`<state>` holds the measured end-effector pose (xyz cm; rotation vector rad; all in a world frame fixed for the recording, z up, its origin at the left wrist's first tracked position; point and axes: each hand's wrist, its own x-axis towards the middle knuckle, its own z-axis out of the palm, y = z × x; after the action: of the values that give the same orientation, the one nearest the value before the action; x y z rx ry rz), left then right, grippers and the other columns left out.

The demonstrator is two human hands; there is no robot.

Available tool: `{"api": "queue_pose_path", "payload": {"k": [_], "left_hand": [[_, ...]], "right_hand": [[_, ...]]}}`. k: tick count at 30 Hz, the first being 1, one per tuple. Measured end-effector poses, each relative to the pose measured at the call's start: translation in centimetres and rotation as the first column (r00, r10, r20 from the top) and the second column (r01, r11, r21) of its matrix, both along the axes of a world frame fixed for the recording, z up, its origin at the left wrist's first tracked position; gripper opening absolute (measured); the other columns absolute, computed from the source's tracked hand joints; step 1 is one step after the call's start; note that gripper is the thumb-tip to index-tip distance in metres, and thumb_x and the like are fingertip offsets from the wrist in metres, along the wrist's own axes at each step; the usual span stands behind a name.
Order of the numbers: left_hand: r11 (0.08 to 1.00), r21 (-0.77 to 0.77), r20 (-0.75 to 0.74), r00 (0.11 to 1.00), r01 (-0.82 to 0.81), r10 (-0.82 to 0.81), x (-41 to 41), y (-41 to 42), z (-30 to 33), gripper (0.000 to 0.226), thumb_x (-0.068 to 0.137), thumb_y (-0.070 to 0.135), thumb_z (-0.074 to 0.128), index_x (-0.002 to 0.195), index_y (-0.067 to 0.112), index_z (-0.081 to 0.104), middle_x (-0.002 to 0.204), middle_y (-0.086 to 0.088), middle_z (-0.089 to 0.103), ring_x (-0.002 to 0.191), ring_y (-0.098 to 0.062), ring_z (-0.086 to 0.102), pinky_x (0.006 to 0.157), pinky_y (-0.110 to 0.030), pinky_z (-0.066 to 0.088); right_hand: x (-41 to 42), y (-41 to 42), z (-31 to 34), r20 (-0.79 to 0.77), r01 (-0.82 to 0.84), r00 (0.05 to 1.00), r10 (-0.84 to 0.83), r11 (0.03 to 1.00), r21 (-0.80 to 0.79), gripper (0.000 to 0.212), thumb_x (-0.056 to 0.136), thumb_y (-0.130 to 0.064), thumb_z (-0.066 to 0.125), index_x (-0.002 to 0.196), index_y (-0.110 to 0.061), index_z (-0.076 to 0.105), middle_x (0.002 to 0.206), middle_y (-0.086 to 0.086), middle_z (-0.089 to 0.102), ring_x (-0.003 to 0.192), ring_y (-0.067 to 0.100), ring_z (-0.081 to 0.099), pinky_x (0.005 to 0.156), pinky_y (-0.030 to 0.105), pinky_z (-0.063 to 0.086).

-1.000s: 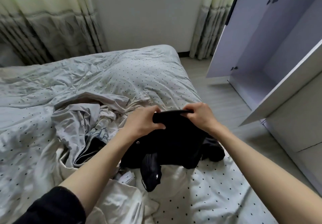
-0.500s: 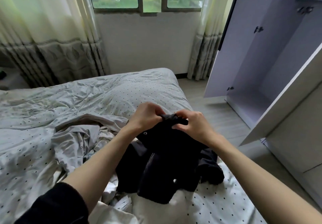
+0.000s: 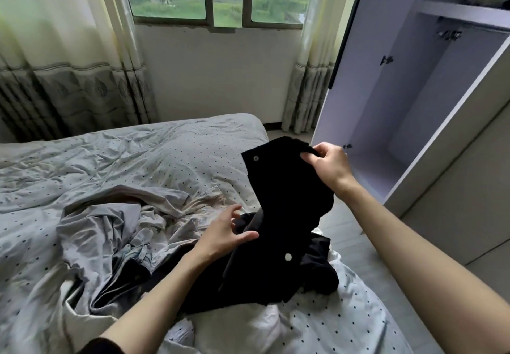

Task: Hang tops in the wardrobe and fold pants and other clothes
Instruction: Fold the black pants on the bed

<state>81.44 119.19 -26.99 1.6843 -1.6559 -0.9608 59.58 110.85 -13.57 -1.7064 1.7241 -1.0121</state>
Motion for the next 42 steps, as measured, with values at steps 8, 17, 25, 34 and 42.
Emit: {"api": "queue_pose_path", "payload": {"k": [8,17,25,34,42], "left_hand": [[0.995,-0.085,0.290,0.957,0.045,-0.019,-3.0,2.0,-1.4,0.103,0.067,0.055,0.073,0.148,0.028,0.014,0.151,0.005,0.020,0.137,-0.016,0.028,0.106,-0.047,0.034],[0.888,-0.240,0.760,0.645,0.393,-0.080,-3.3,5.3,-2.0,0.124,0.025,0.061,0.083,0.138,0.031,0.044,0.144,-0.017,0.041,0.129,-0.033,0.045,0.094,-0.053,0.046],[0.831,-0.548,0.360,0.923,0.094,0.133,-1.4,3.2,-1.1,0.025,0.062,0.000,0.078,0.082,0.011,0.069,0.086,-0.007,0.068,0.083,-0.026,0.065,0.077,-0.031,0.043],[0.866,-0.191,-0.242,0.877,-0.461,0.414,3.7,-1.2,3.4,0.015,0.090,0.013,0.060,0.085,-0.001,0.061,0.076,-0.014,0.059,0.073,-0.018,0.051,0.063,-0.033,0.036],[0.900,-0.116,-0.108,0.907,-0.419,0.408,6.5,-1.0,3.0,0.011,0.089,0.015,0.061,0.092,0.004,0.061,0.087,-0.013,0.063,0.080,-0.021,0.055,0.071,-0.031,0.038]], "right_hand": [[1.0,-1.5,2.9,-0.010,0.265,0.964,-0.264,0.964,0.023,0.028,0.080,-0.032,0.065,0.061,-0.015,0.053,0.075,0.003,0.062,0.081,0.026,0.059,0.074,0.032,0.047],[1.7,-1.6,2.7,0.176,0.281,0.936,-0.305,0.948,0.146,0.027,0.074,-0.028,0.073,0.060,-0.013,0.056,0.062,-0.004,0.053,0.063,0.017,0.051,0.061,0.025,0.042],[-0.4,-1.3,2.6,0.266,0.155,0.945,-0.188,0.978,0.143,0.036,0.076,-0.024,0.074,0.084,0.009,0.065,0.083,0.010,0.067,0.076,0.022,0.062,0.088,0.049,0.053],[-5.2,1.8,-3.4,-0.015,0.147,0.989,-0.150,0.941,0.304,0.034,0.083,-0.016,0.070,0.114,-0.004,0.061,0.105,0.012,0.064,0.094,0.023,0.061,0.080,0.027,0.047],[-3.7,5.9,-7.5,0.206,-0.283,0.957,0.203,0.804,0.524,0.022,0.082,0.008,0.063,0.099,-0.005,0.063,0.080,0.005,0.060,0.052,0.002,0.058,0.050,0.012,0.043]]}}
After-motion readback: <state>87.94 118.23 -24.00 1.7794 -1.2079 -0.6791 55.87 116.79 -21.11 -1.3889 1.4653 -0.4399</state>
